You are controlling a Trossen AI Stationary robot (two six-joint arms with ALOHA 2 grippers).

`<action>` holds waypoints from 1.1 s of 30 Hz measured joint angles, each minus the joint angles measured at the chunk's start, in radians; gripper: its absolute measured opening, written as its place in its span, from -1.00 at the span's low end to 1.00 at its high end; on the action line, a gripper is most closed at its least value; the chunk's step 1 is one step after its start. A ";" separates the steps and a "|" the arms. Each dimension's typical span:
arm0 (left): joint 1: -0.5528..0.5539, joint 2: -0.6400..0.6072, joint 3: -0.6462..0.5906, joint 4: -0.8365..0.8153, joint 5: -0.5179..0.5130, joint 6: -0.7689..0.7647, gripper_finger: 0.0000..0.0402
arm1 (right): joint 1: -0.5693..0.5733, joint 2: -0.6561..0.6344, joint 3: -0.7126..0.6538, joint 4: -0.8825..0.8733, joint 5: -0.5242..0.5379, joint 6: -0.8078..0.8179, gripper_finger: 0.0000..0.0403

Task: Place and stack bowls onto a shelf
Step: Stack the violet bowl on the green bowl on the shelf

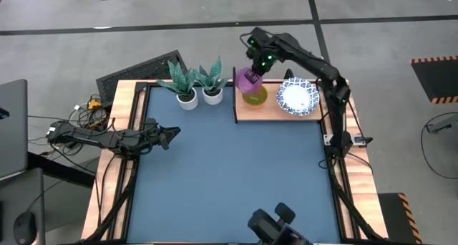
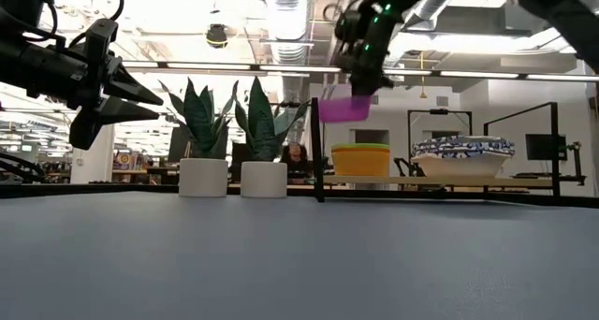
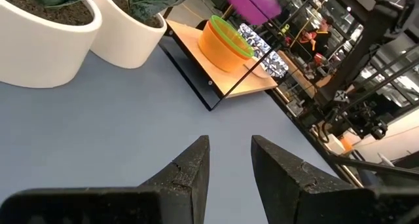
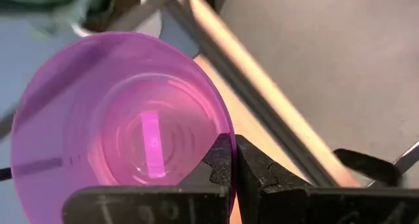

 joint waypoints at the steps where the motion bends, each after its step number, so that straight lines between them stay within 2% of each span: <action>1: 0.000 0.000 0.000 0.000 0.000 0.000 -0.51 | 0.000 0.018 0.000 -0.014 -0.008 -0.012 -0.88; 7: 0.000 0.000 0.000 0.000 0.000 0.022 -0.51 | -0.004 0.075 0.000 -0.064 -0.012 -0.055 -0.88; 14: 0.000 0.000 0.000 0.000 0.000 0.035 -0.51 | -0.033 0.072 0.000 -0.080 -0.035 -0.075 -0.88; 25: 0.000 0.000 0.000 0.000 -0.032 0.082 -0.51 | -0.140 -0.132 0.001 -0.093 -0.084 -0.114 -0.88; 33: 0.000 0.000 0.000 0.000 -0.061 0.081 -0.51 | -0.099 -0.162 0.001 -0.128 -0.137 -0.146 -0.88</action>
